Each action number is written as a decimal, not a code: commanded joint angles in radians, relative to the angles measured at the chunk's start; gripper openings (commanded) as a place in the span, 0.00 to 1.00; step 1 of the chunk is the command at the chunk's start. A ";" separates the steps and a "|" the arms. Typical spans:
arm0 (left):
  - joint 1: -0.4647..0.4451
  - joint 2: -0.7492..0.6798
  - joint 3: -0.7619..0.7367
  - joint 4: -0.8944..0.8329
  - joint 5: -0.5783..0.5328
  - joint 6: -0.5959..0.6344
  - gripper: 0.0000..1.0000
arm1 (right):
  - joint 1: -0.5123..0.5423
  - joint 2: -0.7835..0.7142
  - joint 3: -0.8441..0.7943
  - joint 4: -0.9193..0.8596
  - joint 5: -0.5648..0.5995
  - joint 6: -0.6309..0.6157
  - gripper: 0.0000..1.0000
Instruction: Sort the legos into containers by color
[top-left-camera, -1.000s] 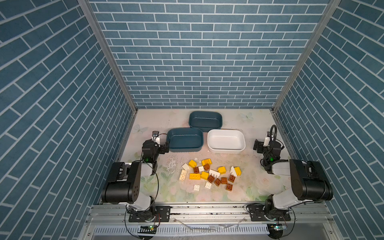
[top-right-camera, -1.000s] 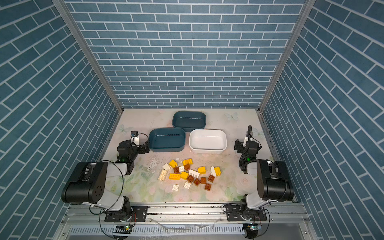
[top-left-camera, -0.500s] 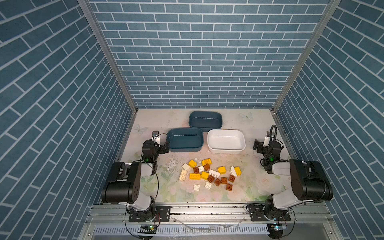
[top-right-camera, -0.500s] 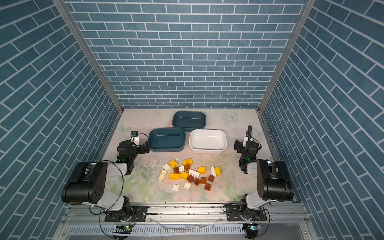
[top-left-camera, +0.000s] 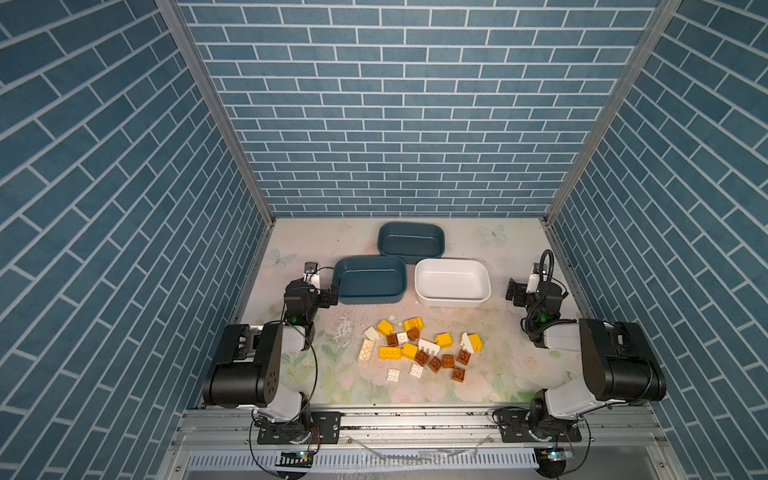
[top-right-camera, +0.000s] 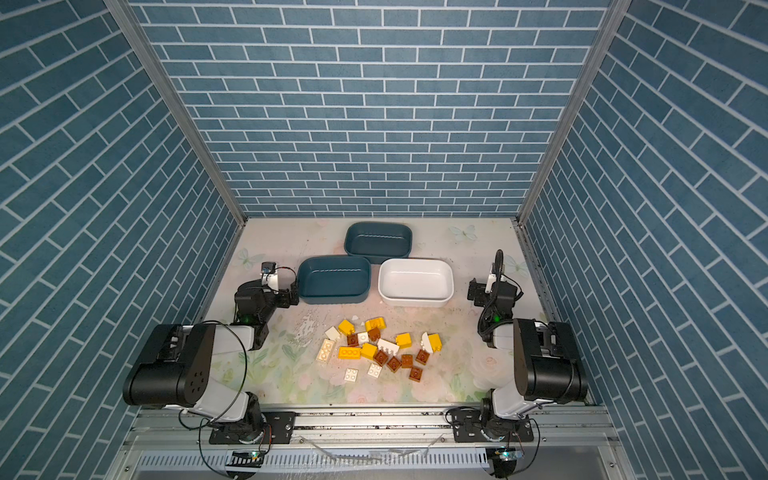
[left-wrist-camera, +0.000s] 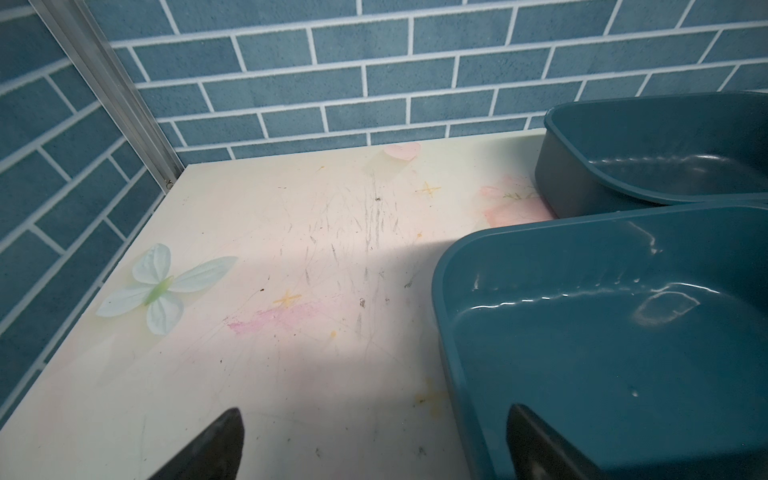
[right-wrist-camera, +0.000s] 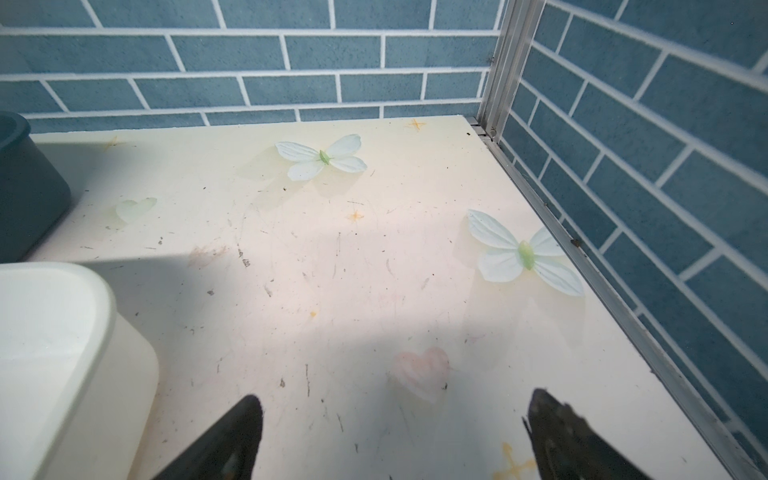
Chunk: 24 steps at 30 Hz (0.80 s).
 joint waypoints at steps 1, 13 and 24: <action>0.007 0.011 -0.002 0.013 0.004 0.002 0.99 | -0.001 0.011 0.000 0.010 -0.006 0.004 0.99; 0.005 -0.144 0.088 -0.253 0.036 0.019 1.00 | 0.000 -0.148 0.002 -0.129 -0.082 -0.025 0.99; -0.073 -0.333 0.369 -0.898 -0.081 -0.249 1.00 | 0.051 -0.463 0.114 -0.671 -0.311 -0.058 0.99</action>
